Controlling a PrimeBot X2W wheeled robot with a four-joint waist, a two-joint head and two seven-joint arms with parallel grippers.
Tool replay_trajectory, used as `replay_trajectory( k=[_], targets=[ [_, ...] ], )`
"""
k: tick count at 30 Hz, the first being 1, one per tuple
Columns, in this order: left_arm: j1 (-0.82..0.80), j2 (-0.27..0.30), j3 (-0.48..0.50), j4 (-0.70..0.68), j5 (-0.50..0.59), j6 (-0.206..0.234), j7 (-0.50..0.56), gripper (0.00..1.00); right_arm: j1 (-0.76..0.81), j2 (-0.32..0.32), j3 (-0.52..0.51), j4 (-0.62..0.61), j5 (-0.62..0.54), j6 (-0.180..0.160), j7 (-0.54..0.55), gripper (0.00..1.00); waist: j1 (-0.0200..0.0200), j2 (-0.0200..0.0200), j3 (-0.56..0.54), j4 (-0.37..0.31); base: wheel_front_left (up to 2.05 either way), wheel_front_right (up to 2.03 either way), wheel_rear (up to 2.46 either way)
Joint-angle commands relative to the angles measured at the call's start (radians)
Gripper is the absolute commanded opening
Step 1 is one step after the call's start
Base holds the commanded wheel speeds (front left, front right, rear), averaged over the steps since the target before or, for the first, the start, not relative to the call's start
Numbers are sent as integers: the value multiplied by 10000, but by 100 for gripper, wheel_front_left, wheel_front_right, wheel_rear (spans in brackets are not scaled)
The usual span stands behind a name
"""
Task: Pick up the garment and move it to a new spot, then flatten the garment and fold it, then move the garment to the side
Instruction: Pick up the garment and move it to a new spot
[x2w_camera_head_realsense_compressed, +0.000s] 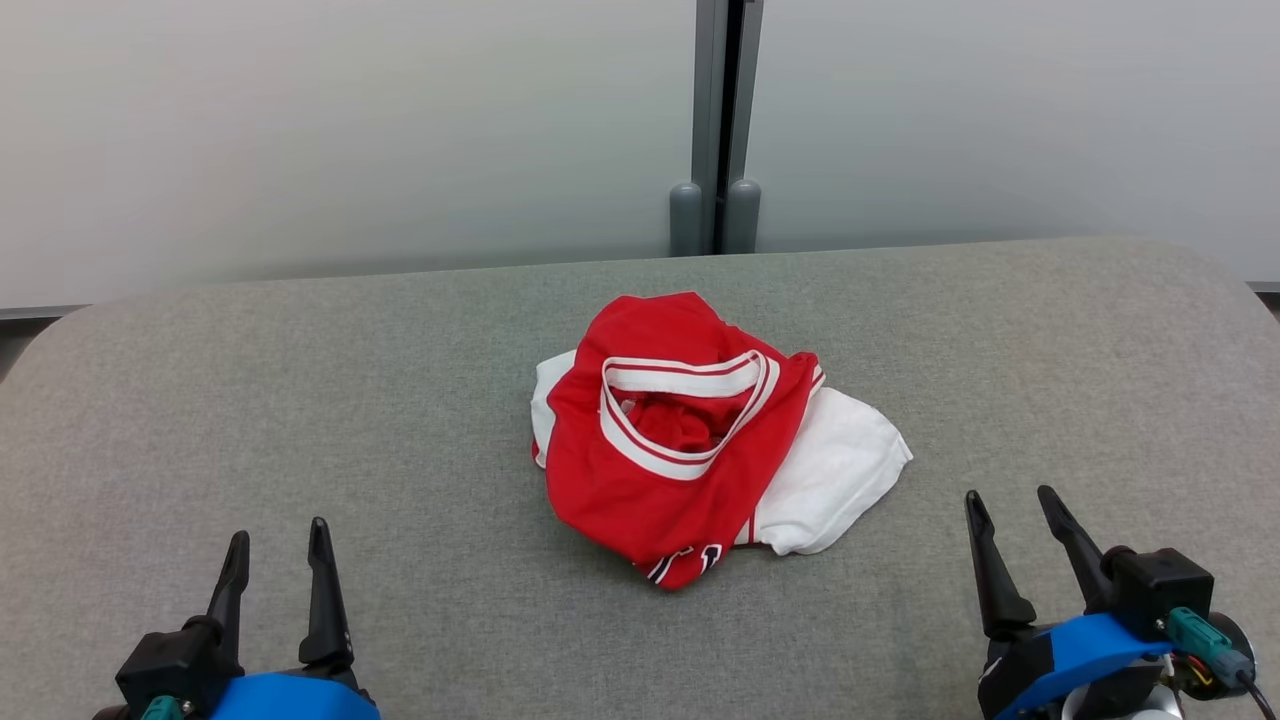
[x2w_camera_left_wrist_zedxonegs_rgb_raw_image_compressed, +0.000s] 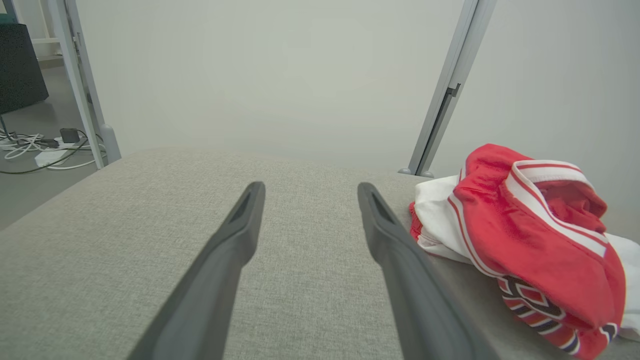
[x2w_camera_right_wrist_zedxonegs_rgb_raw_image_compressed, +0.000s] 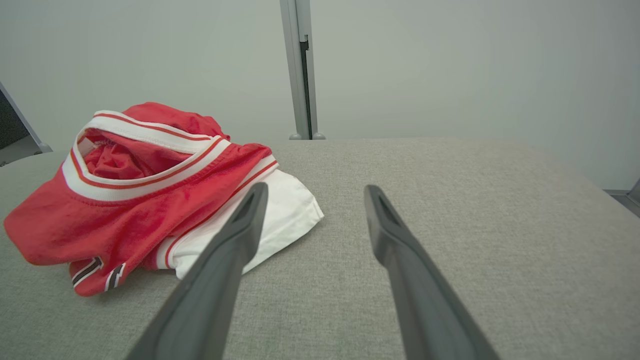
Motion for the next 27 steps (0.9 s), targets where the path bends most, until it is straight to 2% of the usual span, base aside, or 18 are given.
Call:
replay_trajectory(
  k=[1, 14, 18, 25, 27],
  targets=[
    [134, 38, 9, -104, 44, 60, -36, 100, 116, -46, -21, 17, 64, 6, -34, 100, 1, -1, 6, -9, 0, 0, 0],
    [89, 336, -149, -425, 110, 55, 281, 100, 118, -46, 15, -29, 196, 6, -93, 100, 1, -1, 145, -74, 0, 0, 0],
    [-362, 474, -460, -630, 354, 26, 710, 100, -40, -46, 69, -91, 205, 6, -74, 100, 1, -1, 323, -109, 0, 0, 0],
    [-1611, 359, -1199, -839, 328, -459, 2182, 100, -285, -46, 263, -149, 178, 6, -79, 100, 1, -1, 670, -301, 0, 0, 0],
    [-2386, 77, -1637, -703, 128, -746, 3159, 100, -404, -46, 433, -105, 249, 6, -111, 100, 1, -1, 839, -491, 0, 0, 0]
  ],
)
